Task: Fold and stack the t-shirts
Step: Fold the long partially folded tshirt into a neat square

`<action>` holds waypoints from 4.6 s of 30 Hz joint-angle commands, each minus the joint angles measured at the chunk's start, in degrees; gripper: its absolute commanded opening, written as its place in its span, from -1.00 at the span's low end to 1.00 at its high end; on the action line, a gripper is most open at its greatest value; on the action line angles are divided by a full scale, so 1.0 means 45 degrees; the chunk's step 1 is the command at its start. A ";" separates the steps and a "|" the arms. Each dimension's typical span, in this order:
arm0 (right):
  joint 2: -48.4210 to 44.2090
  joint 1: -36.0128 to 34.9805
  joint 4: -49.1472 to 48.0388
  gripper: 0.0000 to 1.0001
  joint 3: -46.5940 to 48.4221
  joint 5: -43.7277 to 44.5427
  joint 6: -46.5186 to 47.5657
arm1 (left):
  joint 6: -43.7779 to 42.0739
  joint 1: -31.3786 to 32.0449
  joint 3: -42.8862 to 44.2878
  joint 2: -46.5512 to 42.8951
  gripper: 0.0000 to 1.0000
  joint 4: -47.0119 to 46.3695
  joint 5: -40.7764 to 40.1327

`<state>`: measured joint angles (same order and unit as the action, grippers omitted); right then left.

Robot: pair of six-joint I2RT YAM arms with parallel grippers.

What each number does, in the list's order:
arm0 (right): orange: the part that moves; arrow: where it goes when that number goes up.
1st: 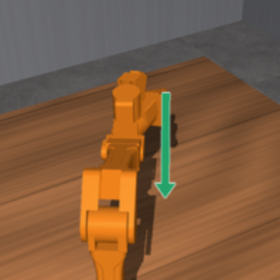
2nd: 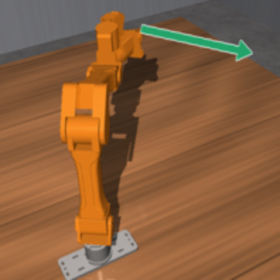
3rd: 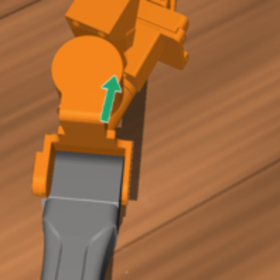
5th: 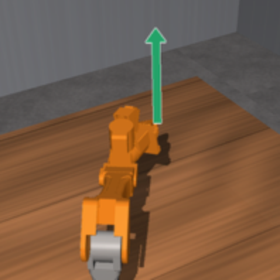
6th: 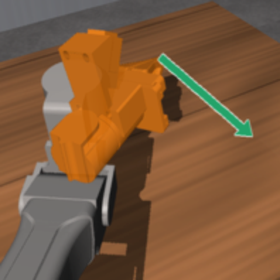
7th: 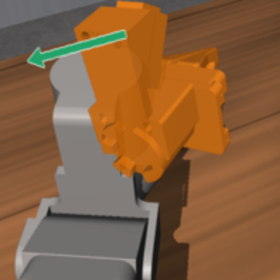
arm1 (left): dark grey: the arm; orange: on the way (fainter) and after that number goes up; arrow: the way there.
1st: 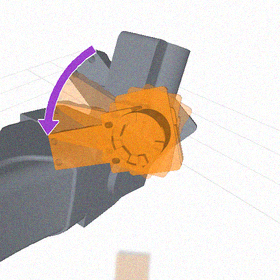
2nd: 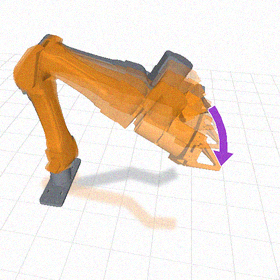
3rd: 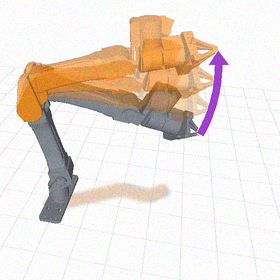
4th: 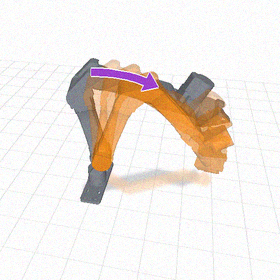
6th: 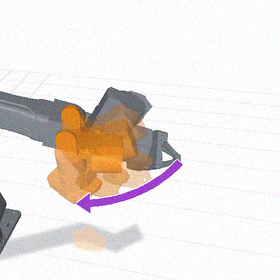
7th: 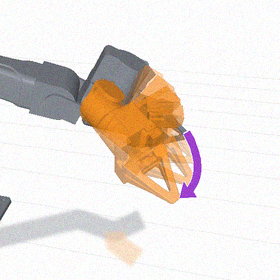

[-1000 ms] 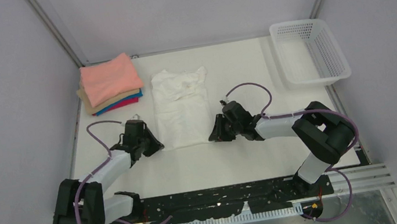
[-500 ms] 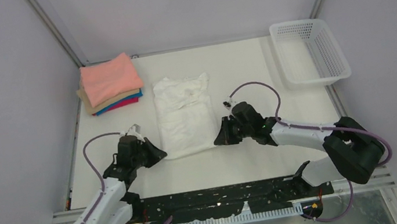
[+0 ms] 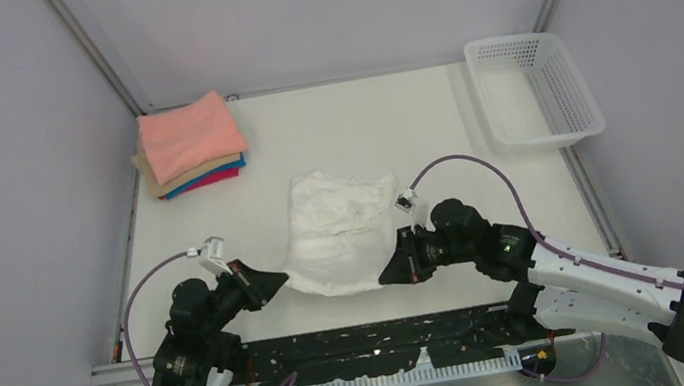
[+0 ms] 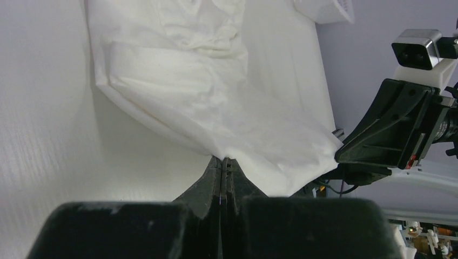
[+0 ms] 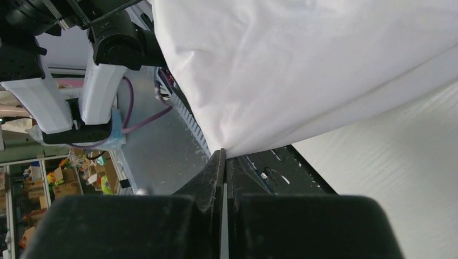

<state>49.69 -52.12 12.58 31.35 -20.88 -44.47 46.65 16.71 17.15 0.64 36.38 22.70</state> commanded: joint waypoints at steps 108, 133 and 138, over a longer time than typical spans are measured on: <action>1.1272 0.6422 -0.4260 0.89 0.6877 -0.1128 0.1257 | -0.1431 0.0588 0.5889 1.6480 0.99 -0.6753 -0.2034; 1.1793 0.5591 -1.3690 0.90 -0.0498 -0.2322 -0.4998 | -0.0038 0.1351 0.3427 2.0034 0.99 -1.1915 0.0146; 1.1150 0.5781 -1.1696 0.90 -0.0558 -0.2073 -0.3809 | -0.0765 0.1248 0.3369 1.9513 0.99 -0.9559 -0.0861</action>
<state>101.97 -27.11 -48.18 30.17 -32.95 -67.37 47.77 23.07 34.00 89.45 -19.77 25.39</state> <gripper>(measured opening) 0.946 0.994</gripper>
